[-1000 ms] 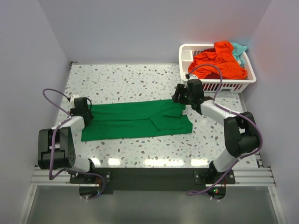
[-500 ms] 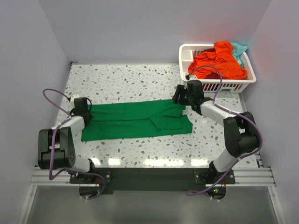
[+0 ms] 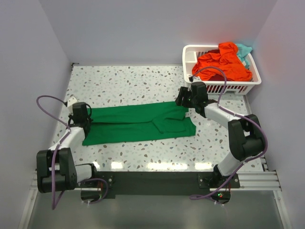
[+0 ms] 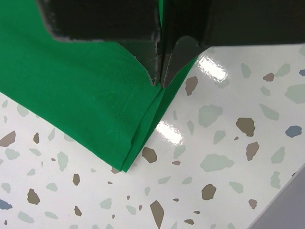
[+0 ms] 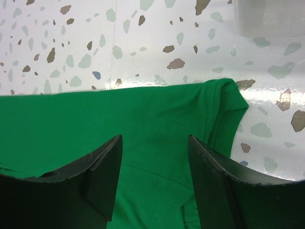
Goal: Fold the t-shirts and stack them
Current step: Fold the tshirt
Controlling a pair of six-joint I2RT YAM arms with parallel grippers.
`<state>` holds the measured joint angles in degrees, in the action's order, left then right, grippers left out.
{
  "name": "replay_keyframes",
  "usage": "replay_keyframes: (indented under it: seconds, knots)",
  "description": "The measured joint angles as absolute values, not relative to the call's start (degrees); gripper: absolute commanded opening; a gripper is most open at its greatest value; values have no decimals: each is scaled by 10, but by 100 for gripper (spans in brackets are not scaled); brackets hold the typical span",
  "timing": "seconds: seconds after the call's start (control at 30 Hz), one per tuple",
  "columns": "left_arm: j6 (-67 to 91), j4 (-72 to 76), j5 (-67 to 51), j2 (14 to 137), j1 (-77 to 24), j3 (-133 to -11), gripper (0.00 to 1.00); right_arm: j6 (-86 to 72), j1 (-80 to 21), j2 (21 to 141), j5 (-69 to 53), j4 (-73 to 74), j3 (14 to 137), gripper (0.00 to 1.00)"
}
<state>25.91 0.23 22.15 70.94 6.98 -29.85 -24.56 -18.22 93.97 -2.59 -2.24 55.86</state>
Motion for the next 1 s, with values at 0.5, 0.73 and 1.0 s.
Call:
replay_keyframes:
  seconds: [0.5,0.73,1.0]
  knots:
    - [279,-34,274,696,57,-291,81,-244,-190,914,-31,-17,540,61]
    - [279,-27,338,691,-105,-331,84,-241,-260,859,13,8,530,61]
    - [279,76,282,774,-139,-336,90,-249,-343,790,63,61,496,61]
